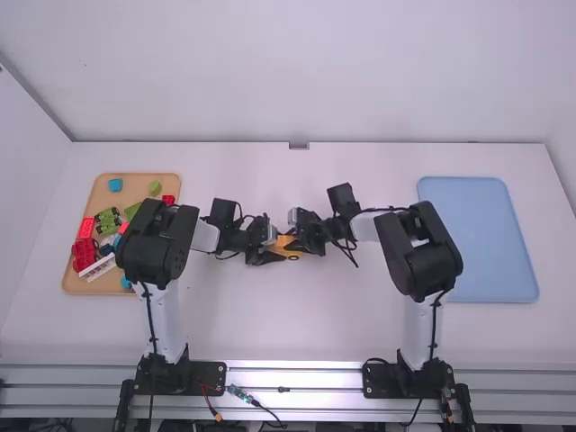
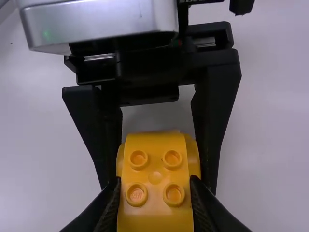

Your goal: Assemble lego blocks to make yellow taxi

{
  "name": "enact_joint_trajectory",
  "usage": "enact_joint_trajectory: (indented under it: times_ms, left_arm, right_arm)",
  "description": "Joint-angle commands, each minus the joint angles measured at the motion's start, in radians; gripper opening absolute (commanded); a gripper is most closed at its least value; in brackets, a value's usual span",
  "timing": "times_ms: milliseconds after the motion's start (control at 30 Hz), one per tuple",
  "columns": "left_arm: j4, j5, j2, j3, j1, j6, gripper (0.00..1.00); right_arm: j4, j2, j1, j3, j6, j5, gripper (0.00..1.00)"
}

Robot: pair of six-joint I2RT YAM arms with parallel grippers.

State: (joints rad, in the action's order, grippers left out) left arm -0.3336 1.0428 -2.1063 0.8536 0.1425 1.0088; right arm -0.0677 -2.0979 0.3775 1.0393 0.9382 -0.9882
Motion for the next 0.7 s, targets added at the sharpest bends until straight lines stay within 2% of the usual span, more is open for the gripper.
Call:
enact_joint_trajectory:
  times_ms: [0, 100, 367, 667]
  left_arm:
    - [0.009, -0.154, -0.025, -0.002, 0.015, -0.030, 0.20]
    - [0.009, -0.150, -0.025, -0.002, 0.015, -0.030, 0.19]
    - [0.010, -0.150, -0.025, -0.001, 0.015, -0.030, 0.19]
    - [0.009, -0.150, -0.025, -0.001, 0.014, -0.030, 0.19]
  right_arm:
    - [-0.002, -0.060, 0.043, -0.074, -0.057, 0.100, 0.00]
    - [-0.046, -0.060, 0.042, -0.092, -0.081, 0.106, 0.00]
    - [-0.043, -0.060, 0.043, -0.092, -0.119, 0.151, 0.00]
    - [0.118, -0.059, 0.057, -0.050, -0.023, 0.263, 0.00]
